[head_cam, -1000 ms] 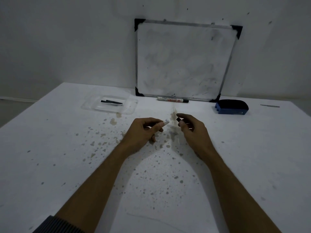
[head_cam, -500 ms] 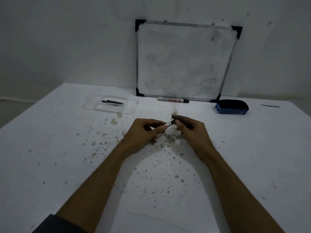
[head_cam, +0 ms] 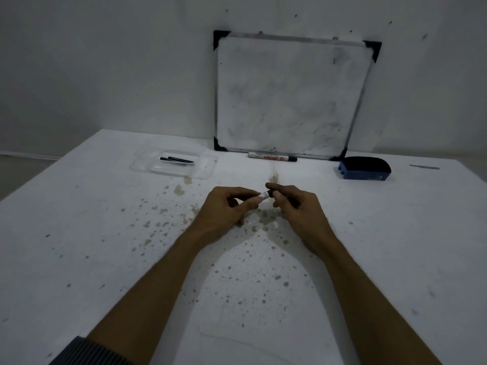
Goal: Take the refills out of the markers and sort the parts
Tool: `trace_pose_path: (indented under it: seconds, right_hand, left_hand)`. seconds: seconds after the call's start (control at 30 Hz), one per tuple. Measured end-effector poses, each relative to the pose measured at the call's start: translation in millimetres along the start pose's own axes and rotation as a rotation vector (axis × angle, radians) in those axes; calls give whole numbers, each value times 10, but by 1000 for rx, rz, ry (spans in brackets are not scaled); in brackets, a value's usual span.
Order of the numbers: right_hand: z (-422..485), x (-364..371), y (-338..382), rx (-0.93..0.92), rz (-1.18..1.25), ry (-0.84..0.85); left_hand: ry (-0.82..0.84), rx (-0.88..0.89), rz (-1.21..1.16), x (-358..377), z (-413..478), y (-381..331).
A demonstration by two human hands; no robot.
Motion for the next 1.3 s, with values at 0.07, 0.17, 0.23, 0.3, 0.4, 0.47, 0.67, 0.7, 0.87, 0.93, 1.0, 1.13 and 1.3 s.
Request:
trace_pose_path:
  seconds: [0.07,0.17,0.23,0.3,0.4,0.47,0.67,0.7,0.87,0.93,1.0,1.13,1.3]
  right_hand:
    - [-11,-4,-8,22,41,13]
    - [-40,0,-1,37,106,48]
    - [-55,3,2,41,136,58]
    - [-53,-5,13,45,161,52]
    - [-41,-11,41,30,153,56]
    - [-37,-12,37,27,123,81]
    - [-14,-64,24,56,194,49]
    - [10,-85,3,81,254,-9]
    - [12,-210,10,104,167,-136]
    - [-26,-150,121,55,91,-93]
    - [-50,-46,229,4,-4,-62]
    - [-74,40,311,-99,-233,-155]
    - [58,-164,122,-3,-390,-261]
  left_hand:
    - [3,0,-8,3,-13,-5]
    - [15,-21,-34,25,-36,-4]
    - [26,-32,-68,48,-48,-13]
    - [33,-50,-107,74,-61,-32]
    - [45,-73,-151,98,-69,-34]
    - [58,-77,-167,108,-61,-19]
    - [74,-157,-140,227,-61,-46]
    - [49,-152,-146,233,-28,-81]
    - [-164,-238,-700,70,160,17]
    - [-137,-262,-729,64,176,44]
    - [-119,-279,-656,100,169,50]
    - [-64,-295,-572,245,189,18]
    - [-32,-171,-81,257,357,-50]
Point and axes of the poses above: each hand's wrist, its own z-axis towards the middle knuckle, its own x-axis out of the palm, y = z × x, the point moved 9 cm from there along z, towards the middle knuckle, and after that the axes turned 14 degrees about -z, right-handed, at the moved point
